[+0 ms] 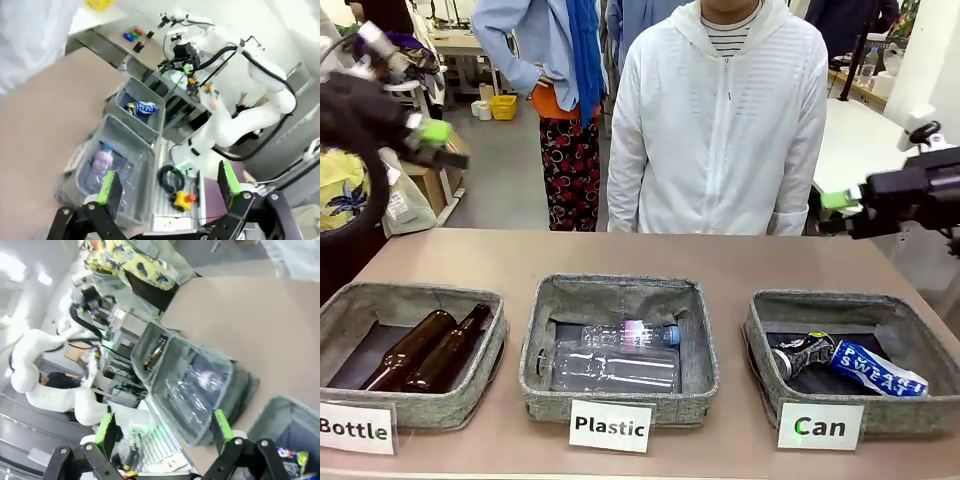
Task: Sort the can waste into the basket.
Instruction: Pick up the can waste from the table and place it in the right Fabric basket.
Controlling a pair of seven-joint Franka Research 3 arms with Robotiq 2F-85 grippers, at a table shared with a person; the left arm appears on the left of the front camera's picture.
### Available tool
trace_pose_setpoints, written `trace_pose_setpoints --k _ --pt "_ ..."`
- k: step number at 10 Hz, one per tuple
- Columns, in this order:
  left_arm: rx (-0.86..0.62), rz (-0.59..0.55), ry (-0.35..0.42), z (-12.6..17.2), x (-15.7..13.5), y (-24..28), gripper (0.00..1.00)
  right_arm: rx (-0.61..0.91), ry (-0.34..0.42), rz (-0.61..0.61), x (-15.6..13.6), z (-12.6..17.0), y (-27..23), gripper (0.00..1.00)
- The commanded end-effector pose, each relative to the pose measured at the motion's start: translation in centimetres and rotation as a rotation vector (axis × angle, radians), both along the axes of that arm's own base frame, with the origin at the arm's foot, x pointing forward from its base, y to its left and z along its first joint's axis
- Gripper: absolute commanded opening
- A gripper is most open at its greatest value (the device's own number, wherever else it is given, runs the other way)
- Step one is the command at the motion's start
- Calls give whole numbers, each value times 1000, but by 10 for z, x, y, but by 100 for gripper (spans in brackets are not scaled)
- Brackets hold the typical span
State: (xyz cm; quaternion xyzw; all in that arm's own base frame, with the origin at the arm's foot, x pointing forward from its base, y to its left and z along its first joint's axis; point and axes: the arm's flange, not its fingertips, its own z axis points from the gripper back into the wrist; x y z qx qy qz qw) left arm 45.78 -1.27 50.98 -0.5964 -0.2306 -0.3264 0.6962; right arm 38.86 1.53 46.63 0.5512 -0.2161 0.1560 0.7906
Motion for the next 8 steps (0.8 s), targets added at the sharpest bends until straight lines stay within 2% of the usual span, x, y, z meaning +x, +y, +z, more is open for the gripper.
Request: trace_pose_setpoints --k 1,2,3,4,5,8 --pt "-102 42 84 -52 -9 28 100 105 120 -97 22 8 7 100" --pt "-145 82 140 -77 -14 49 100 132 149 -92 26 4 10 100" --pt "-148 127 166 -95 -16 62 100 146 169 -90 29 1 10 100" --pt "-140 143 196 -108 -15 70 100 145 164 -107 29 -1 8 100" --pt "-103 89 165 -93 -18 61 100 114 135 -68 25 -5 7 100" --pt "-103 89 165 -93 -18 61 100 114 135 -68 25 -5 7 100"
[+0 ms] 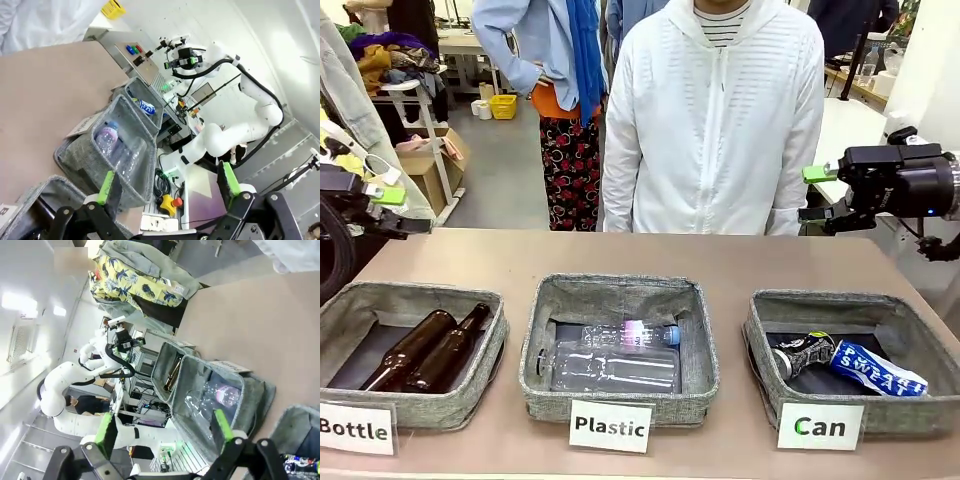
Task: Sort the can waste into the basket.
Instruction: Pick up the can waste from the table and place it in the right Fabric basket.
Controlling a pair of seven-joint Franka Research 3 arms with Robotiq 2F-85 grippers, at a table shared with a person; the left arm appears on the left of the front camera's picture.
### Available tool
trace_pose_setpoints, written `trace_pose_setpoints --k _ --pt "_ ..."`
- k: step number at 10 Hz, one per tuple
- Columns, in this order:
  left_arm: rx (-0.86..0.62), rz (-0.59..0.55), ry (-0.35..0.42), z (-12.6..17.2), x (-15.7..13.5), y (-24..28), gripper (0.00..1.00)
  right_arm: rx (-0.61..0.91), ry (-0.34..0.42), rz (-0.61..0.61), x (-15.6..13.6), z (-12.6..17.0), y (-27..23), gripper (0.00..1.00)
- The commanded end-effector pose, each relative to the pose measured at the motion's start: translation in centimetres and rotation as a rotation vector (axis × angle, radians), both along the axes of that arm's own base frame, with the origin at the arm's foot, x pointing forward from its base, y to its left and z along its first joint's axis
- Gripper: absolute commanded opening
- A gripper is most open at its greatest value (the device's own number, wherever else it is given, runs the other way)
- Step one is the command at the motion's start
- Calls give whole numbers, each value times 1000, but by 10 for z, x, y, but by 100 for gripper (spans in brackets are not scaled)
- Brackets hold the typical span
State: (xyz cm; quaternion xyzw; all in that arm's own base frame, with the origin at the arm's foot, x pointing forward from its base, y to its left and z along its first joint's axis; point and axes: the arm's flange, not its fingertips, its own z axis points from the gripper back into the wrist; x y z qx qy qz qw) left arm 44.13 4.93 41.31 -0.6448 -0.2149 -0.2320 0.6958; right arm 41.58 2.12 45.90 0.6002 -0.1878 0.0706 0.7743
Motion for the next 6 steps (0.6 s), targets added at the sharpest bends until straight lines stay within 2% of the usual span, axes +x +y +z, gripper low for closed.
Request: trace_pose_setpoints --k 1,6 --pt "-2 -1 -1 4 -1 -1 100 -10 -12 10 -2 2 1 100" --pt "-2 -1 -1 4 -1 -1 100 -10 -12 10 -2 2 1 100"
